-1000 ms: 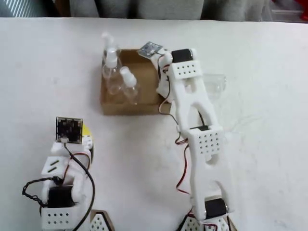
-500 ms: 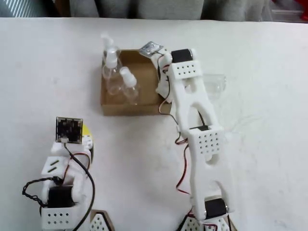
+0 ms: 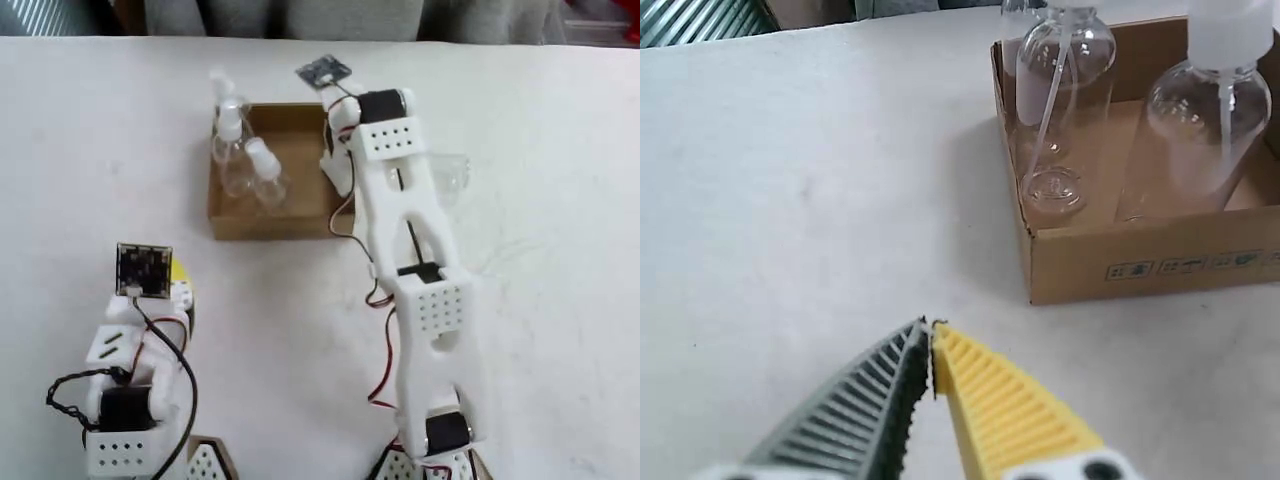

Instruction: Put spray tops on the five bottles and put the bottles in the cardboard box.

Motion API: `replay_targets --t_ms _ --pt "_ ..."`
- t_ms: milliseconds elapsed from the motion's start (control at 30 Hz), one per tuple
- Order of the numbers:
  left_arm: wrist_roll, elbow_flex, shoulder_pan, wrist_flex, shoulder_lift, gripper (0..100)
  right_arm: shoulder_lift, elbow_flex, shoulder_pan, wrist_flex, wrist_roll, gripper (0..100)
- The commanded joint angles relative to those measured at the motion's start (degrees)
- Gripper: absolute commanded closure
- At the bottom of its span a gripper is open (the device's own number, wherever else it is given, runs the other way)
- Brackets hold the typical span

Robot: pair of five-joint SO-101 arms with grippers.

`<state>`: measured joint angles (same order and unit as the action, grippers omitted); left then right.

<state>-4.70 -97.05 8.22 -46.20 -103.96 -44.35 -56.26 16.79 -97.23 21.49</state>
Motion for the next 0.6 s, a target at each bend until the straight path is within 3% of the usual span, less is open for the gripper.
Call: replay_targets --t_ms 0,133,333,567 --pt "-0.4 0.0 -0.6 1.2 -0.4 98 6.5 -0.4 0.6 -1.5 -3.6 74.6" --pt "-0.5 0.0 -0.6 1.2 -0.4 98 10.7 2.2 -0.4 -1.7 -5.6 74.7" --pt "-0.5 0.0 -0.6 1.2 -0.4 98 24.7 19.0 -0.5 -1.6 -5.5 75.3" --pt "-0.6 0.0 -0.6 1.2 -0.4 98 42.2 40.4 -1.4 -1.3 -5.3 86.8"
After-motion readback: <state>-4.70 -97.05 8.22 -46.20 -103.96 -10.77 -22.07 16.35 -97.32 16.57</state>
